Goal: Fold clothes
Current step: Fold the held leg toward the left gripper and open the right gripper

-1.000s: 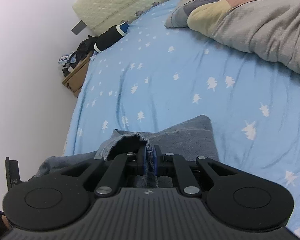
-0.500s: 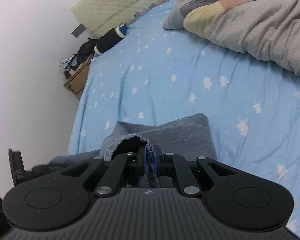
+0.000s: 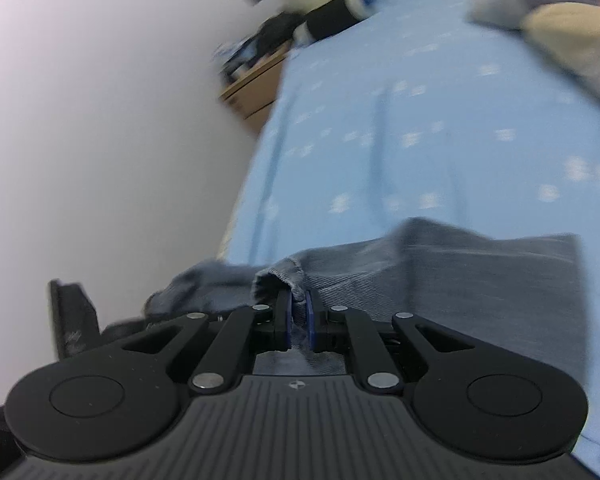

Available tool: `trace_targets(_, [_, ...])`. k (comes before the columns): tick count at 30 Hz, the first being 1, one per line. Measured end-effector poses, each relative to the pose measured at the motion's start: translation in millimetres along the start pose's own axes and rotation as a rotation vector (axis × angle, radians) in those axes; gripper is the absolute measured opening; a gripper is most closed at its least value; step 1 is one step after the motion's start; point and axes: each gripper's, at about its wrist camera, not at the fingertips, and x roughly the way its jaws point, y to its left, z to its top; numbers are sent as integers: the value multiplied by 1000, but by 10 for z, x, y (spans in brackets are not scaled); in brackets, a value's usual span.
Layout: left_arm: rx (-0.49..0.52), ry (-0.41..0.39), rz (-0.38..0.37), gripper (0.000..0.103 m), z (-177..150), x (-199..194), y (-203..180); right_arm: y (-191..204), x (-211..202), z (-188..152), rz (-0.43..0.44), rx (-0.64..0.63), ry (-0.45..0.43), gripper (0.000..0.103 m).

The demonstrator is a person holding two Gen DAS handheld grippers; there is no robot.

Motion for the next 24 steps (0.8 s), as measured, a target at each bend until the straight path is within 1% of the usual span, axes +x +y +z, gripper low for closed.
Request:
trace_targets(1, [-7,-5,-8,33,-67,-94,24,59,140,29,13,-14,17,8])
trace_targets(3, [-17,-7,-16,37,-208,-241,53,175,422,83,36,-44,53,8])
trace_targets(5, [-18,-1,-16,41,-347,-336,63,269,711,118,34,-81,92,8])
trace_targets(6, [-21,3,-18,43,-398,-362,74,298,830,129,29,-97,109,10])
trace_targets(7, [-27,8,-22,44,-446,-382,86,327,938,142,22,-115,124,13])
trace_targets(8, [-38,13,-31,47,-481,-381,97,350,1013,158,14,-136,135,18])
trace_targets(10, [-56,12,-35,50,-516,-363,103,357,1039,195,1,-156,149,27])
trace_targets(12, [-72,10,-45,56,-529,-319,104,328,938,221,2,-161,131,45])
trace_targets(13, [-77,11,-51,57,-527,-285,99,291,828,219,2,-164,112,47])
trace_targets(15, [-76,20,-62,59,-517,-194,68,176,595,201,-17,-164,80,47])
trace_targets(17, [-69,27,-70,60,-505,-103,25,-17,341,155,-65,-141,49,49])
trace_targets(18, [-59,28,-67,61,-501,-53,-5,-157,225,118,-98,-116,37,49])
trace_targets(22, [-24,24,-7,61,-479,144,-96,-810,-206,-170,-264,24,15,50])
trace_targets(24, [-12,19,20,55,-460,235,-122,-1111,-368,-347,-345,94,13,50])
